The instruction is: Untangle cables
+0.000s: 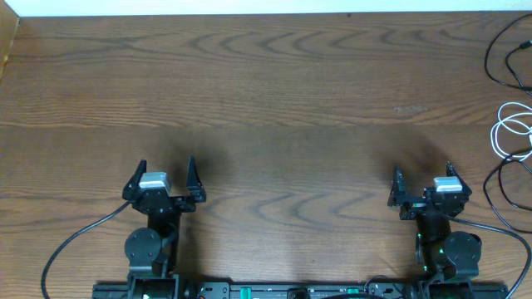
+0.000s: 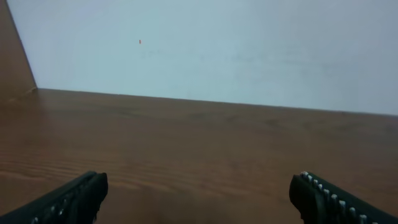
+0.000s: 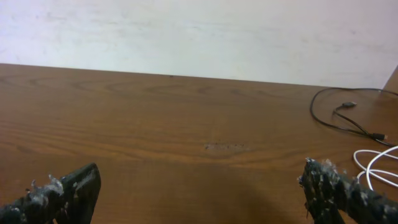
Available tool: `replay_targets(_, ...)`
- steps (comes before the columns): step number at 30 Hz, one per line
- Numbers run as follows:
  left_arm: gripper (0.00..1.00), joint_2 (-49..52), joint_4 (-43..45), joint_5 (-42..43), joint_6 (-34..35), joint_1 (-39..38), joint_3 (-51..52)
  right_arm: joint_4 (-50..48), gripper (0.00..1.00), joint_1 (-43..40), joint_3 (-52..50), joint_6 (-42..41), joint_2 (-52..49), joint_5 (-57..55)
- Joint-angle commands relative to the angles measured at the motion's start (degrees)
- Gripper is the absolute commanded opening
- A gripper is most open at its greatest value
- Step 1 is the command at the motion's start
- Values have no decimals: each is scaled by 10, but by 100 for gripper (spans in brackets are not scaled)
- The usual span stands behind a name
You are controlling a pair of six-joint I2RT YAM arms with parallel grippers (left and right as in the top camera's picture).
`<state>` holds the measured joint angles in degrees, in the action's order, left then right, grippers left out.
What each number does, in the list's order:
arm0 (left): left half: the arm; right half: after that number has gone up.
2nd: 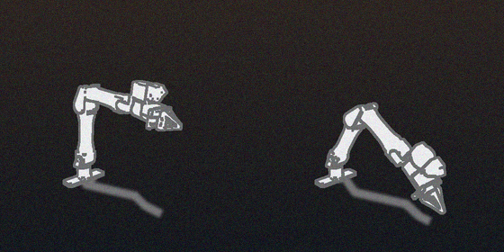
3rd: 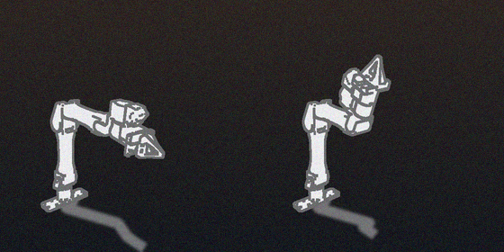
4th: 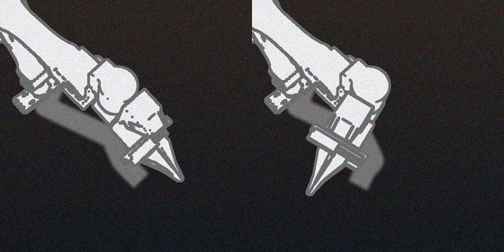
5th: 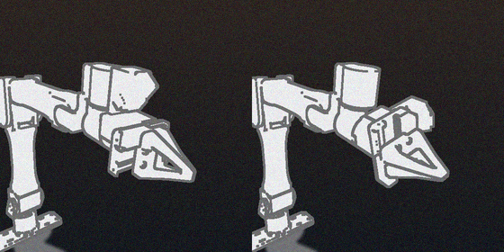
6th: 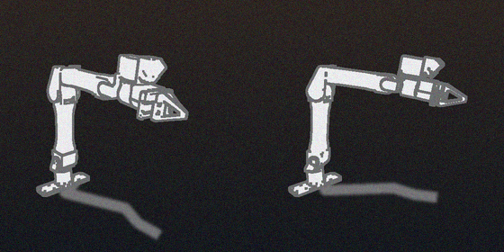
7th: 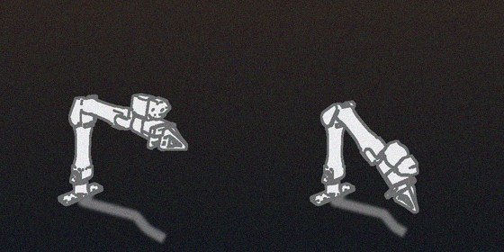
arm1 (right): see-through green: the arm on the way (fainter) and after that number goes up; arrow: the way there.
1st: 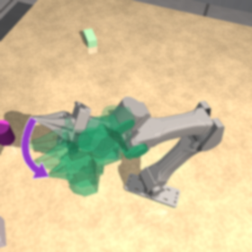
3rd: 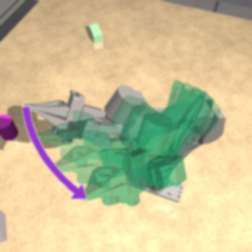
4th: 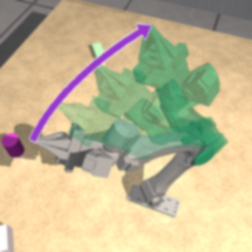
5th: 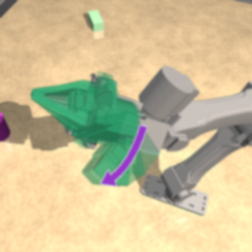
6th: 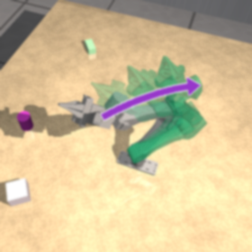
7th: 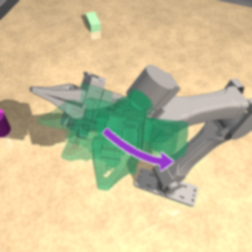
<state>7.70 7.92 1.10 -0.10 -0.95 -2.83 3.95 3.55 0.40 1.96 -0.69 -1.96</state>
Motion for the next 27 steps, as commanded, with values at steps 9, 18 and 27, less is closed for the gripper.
replay_targets(9,98,-63,-121,-12,-46,3,26,2,99,2,-1,5,4,-5)
replay_targets(18,98,-76,-121,-12,-46,3,26,2,99,2,-1,5,4,-5)
replay_targets(27,98,-70,-121,-12,-46,3,26,2,99,2,-1,5,4,-5)
